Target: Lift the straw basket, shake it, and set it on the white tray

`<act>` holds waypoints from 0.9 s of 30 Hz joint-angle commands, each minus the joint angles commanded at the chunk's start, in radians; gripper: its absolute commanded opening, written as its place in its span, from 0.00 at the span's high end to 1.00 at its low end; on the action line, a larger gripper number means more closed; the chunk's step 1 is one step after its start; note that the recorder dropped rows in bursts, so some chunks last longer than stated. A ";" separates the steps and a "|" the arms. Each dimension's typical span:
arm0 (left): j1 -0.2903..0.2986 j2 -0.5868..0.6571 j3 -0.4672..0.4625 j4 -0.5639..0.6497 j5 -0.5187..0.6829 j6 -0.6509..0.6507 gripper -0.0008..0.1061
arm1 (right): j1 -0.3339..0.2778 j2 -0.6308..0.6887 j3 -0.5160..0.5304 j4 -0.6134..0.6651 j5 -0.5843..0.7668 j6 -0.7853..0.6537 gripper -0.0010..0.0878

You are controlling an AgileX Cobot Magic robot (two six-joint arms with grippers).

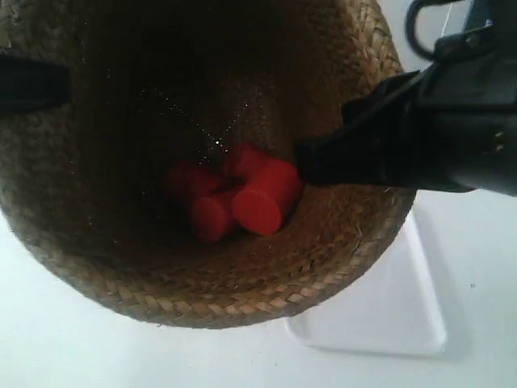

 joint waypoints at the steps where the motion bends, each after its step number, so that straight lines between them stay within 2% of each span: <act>1: 0.000 -0.005 0.002 0.005 -0.011 0.013 0.99 | 0.002 -0.011 0.029 -0.025 -0.069 0.006 0.99; 3: 0.000 0.013 0.064 0.039 -0.091 0.035 0.99 | -0.014 0.031 0.113 -0.208 -0.114 0.136 0.99; 4: 0.000 0.039 0.105 0.039 -0.150 0.040 0.99 | -0.026 0.080 0.150 -0.309 -0.090 0.230 0.99; 5: 0.000 0.061 0.125 0.026 -0.166 0.032 0.99 | -0.034 0.117 0.158 -0.342 -0.055 0.291 0.99; 6: 0.000 0.069 0.122 0.008 -0.136 0.014 0.99 | -0.031 0.128 0.144 -0.312 -0.028 0.294 0.99; 7: 0.000 0.066 0.101 -0.011 -0.085 0.012 0.99 | -0.016 0.124 0.110 -0.231 -0.026 0.263 0.99; 8: -0.002 0.050 0.069 -0.031 -0.026 0.022 0.99 | 0.004 0.105 0.067 -0.143 -0.056 0.208 0.99; 10: -0.002 0.009 0.003 -0.033 0.020 0.022 0.99 | 0.041 0.047 0.009 -0.055 -0.138 0.106 0.99; 12: -0.002 -0.024 -0.033 -0.002 -0.014 0.023 0.99 | 0.061 0.023 0.009 -0.087 -0.171 0.100 0.99; 14: -0.002 -0.014 0.005 0.058 -0.095 0.030 0.99 | 0.038 0.082 0.070 -0.261 -0.085 0.206 0.99; 16: -0.002 0.037 0.071 0.066 -0.168 0.030 0.99 | 0.002 0.179 0.122 -0.402 -0.027 0.308 0.99; 17: -0.002 0.062 0.080 0.060 -0.164 0.022 0.99 | -0.005 0.210 0.115 -0.409 0.007 0.285 0.99; 19: -0.002 0.069 0.041 0.024 -0.078 0.018 0.99 | 0.021 0.199 0.035 -0.305 0.010 0.187 0.99; 21: -0.002 0.043 -0.027 -0.002 -0.008 0.020 0.99 | 0.069 0.146 -0.045 -0.195 -0.060 0.131 0.99; 22: -0.002 0.031 -0.046 -0.004 0.008 0.030 0.99 | 0.085 0.123 -0.054 -0.181 -0.107 0.131 0.99; 24: -0.002 0.025 -0.034 0.030 -0.017 0.056 0.99 | 0.084 0.118 -0.024 -0.240 -0.123 0.155 0.99; 27: -0.002 0.078 0.082 0.069 -0.170 0.046 0.99 | 0.016 0.244 0.054 -0.436 -0.044 0.332 0.99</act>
